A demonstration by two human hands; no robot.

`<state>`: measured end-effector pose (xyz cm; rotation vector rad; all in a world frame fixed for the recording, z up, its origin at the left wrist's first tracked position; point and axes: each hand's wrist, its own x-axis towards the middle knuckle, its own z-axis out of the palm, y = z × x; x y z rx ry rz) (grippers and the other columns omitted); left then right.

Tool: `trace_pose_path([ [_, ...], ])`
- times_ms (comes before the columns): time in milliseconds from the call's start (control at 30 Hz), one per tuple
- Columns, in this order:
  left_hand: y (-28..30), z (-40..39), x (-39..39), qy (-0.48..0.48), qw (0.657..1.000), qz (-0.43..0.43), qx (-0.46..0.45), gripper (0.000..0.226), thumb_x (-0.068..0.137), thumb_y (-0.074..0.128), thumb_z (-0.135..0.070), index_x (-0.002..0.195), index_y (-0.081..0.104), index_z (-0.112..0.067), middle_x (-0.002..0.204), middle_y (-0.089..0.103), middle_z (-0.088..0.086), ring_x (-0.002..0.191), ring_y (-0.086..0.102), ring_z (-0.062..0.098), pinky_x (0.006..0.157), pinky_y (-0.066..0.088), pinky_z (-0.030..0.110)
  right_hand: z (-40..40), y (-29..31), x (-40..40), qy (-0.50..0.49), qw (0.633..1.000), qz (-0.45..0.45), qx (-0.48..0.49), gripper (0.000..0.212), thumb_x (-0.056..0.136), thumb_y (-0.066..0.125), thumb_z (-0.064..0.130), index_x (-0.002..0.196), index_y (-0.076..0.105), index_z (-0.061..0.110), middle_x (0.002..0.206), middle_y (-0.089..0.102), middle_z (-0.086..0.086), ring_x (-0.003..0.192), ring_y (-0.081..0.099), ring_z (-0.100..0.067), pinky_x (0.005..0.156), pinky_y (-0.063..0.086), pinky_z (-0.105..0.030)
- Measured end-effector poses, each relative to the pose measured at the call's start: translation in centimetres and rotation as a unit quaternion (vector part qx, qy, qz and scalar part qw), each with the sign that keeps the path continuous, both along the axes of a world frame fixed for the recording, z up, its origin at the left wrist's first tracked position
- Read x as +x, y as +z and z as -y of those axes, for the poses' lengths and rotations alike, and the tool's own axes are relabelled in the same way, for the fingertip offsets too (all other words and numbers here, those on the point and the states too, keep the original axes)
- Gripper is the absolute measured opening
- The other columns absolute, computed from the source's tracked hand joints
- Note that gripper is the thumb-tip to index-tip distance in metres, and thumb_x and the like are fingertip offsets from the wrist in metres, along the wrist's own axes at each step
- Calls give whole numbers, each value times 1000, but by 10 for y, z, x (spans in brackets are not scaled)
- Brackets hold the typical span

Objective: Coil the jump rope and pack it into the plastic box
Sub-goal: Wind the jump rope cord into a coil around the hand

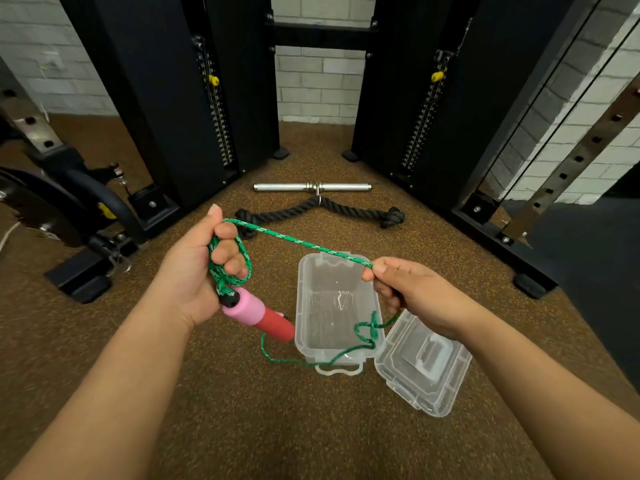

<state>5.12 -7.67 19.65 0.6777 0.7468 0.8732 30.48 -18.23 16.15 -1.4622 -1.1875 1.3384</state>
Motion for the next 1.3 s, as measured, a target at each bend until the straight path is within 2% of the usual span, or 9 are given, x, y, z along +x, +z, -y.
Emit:
trace_pose_path([
  [233,-3,10,13,-76,996,-31,24,42,89,46,-47,56,47,-23,34,37,-6,32,40,10,39,38,18,-2,-8,7,-11,979,200,-28,28,100,40,28,94,67,25,74,50,3,67,46,-14,67,40,-32],
  [367,-1,27,31,-208,969,-111,80,40,83,49,-49,55,49,-20,36,41,-4,34,43,14,42,41,22,0,-7,-6,24,987,158,-5,31,100,42,24,127,57,24,128,59,11,120,52,-3,105,36,-23],
  [467,0,36,41,-248,955,-132,99,41,83,48,-49,56,48,-19,34,42,-3,33,44,14,45,41,24,0,-5,-23,55,995,77,26,35,101,39,24,134,52,22,135,56,10,126,50,-1,108,35,-20],
  [600,0,38,41,-252,956,-124,86,41,84,48,-48,56,48,-18,34,41,-2,31,44,14,42,40,21,-1,-3,-32,83,993,69,54,32,99,42,24,127,56,15,118,64,-2,117,57,-11,107,38,-28],
  [733,1,37,37,-269,953,-116,79,42,85,47,-48,55,50,-18,33,41,-2,31,44,14,46,41,25,-1,-5,-29,63,989,110,80,37,97,47,28,132,46,38,133,46,6,127,43,-4,108,36,-28],
  [800,1,39,39,-275,951,-113,81,42,85,47,-47,55,52,-18,33,42,-2,30,45,15,43,41,23,-2,-6,-32,83,983,132,95,30,98,46,30,127,53,33,130,49,6,126,44,-4,107,36,-27],
  [1000,2,38,40,-249,967,-43,37,44,86,44,-42,77,76,-13,50,65,3,41,61,15,47,52,23,0,-5,-32,59,995,56,56,24,97,45,33,82,56,17,66,67,-2,75,65,-32,86,47,-45],
  [1133,2,35,40,-210,977,46,1,52,97,30,-36,116,65,-2,92,76,11,70,72,16,67,58,24,2,-15,-35,32,973,223,50,25,99,42,31,78,56,27,51,52,8,54,59,-18,62,47,-34],
  [1300,-2,32,46,-126,988,89,-18,68,97,20,-51,136,42,1,122,65,18,107,67,25,95,51,37,12,-7,-49,133,902,398,105,26,99,39,35,91,62,24,59,45,16,58,45,7,61,36,-25],
])
